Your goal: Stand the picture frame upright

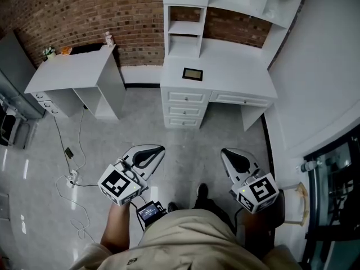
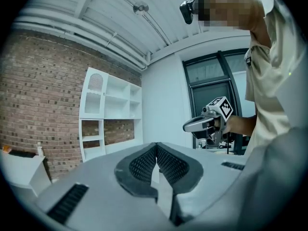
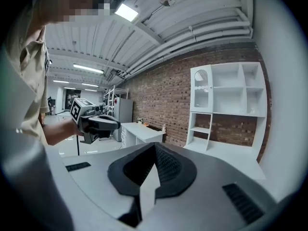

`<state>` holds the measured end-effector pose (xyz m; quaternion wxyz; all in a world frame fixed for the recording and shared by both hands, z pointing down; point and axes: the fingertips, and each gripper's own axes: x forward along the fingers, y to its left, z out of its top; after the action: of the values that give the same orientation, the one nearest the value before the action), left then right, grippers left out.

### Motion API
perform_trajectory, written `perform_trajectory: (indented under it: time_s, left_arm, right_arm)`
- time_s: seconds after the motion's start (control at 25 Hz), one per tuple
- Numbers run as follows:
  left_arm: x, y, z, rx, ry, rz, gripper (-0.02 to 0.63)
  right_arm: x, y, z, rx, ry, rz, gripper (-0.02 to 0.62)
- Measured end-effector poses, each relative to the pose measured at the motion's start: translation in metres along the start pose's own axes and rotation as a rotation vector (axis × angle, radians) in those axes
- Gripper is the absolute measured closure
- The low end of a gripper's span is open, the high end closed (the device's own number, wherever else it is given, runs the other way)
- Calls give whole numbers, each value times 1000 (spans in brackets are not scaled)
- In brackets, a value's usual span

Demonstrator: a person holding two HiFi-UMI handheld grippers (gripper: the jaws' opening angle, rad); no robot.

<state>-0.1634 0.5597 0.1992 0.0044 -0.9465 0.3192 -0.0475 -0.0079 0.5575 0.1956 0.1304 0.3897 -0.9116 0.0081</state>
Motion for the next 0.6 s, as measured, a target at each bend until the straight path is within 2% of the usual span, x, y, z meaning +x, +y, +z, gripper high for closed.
perform_trajectory:
  time_s: [0.32,0.6]
  left_arm:
    - [27,12,-12,-36,21,-27,595]
    - [80,45,-27,-49,90,-36,595]
  right_arm:
    - [12,-29,-11,61,17,-23,592]
    - [46,-84,-29,116,21,-16,592]
